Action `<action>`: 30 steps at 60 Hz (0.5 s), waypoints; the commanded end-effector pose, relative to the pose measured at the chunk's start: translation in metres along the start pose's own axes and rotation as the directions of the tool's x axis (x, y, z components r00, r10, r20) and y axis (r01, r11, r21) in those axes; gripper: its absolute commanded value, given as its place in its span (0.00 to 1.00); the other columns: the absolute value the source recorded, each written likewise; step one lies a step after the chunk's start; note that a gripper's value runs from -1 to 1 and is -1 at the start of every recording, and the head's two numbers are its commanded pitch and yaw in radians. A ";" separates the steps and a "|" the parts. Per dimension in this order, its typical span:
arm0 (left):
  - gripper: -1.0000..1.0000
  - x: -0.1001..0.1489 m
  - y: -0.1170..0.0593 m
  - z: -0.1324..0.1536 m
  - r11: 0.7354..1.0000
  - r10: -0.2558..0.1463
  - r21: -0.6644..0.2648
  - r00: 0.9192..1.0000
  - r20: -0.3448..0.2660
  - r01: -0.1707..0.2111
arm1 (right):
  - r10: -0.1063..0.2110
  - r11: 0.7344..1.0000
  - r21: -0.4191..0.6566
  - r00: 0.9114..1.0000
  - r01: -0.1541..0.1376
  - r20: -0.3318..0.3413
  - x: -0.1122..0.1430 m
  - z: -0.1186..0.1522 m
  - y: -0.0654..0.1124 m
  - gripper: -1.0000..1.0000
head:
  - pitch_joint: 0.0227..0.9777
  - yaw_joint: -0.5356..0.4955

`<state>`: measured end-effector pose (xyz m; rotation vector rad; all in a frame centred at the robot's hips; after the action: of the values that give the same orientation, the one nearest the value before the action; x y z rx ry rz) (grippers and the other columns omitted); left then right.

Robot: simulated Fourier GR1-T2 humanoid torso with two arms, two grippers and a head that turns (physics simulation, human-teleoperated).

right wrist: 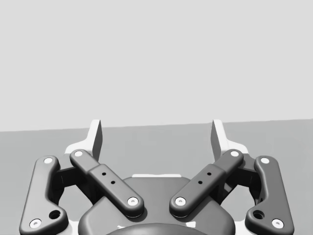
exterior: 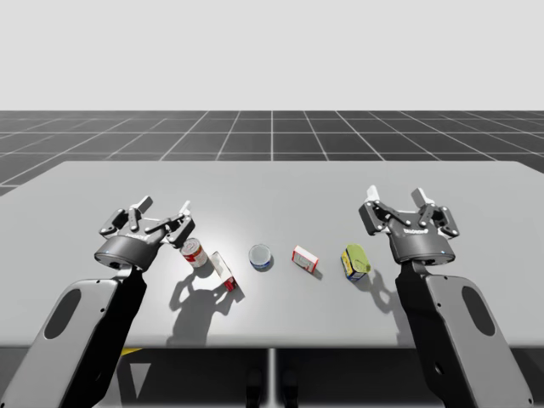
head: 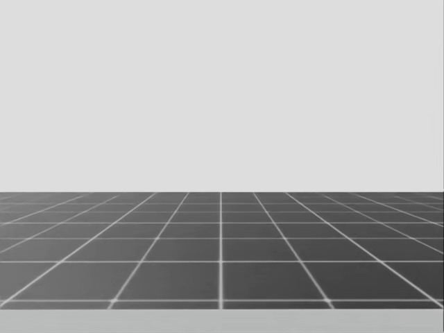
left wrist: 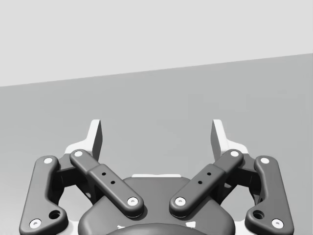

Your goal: Lift the gelatin box off the table.

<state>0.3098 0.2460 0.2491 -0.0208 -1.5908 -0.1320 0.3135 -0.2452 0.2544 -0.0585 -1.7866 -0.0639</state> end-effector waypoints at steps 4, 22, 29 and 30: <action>0.00 0.000 0.000 0.000 1.000 -0.001 0.000 1.000 0.000 0.001 | -0.003 1.000 -0.003 1.000 0.003 -0.011 -0.002 0.003 0.000 0.00 | 0.05 0.52; 0.00 0.000 0.000 0.000 1.000 -0.005 0.002 1.000 0.000 0.005 | 0.030 1.000 0.008 0.997 -0.029 -0.074 -0.003 -0.001 0.001 0.00 | 0.30 0.52; 0.00 0.000 0.000 0.000 1.000 -0.008 0.002 1.000 0.000 0.008 | 0.029 1.000 0.003 0.997 -0.028 -0.073 -0.003 -0.002 0.002 0.00 | 0.44 0.53; 0.00 0.000 0.000 0.000 1.000 -0.009 0.002 1.000 0.000 0.009 | 0.028 1.000 0.002 0.997 -0.027 -0.072 -0.003 -0.002 0.002 0.00 | 0.45 0.53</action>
<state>0.3099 0.2458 0.2488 -0.0156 -1.5912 -0.1348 0.3152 -0.2442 0.2530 -0.0761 -1.7183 -0.0464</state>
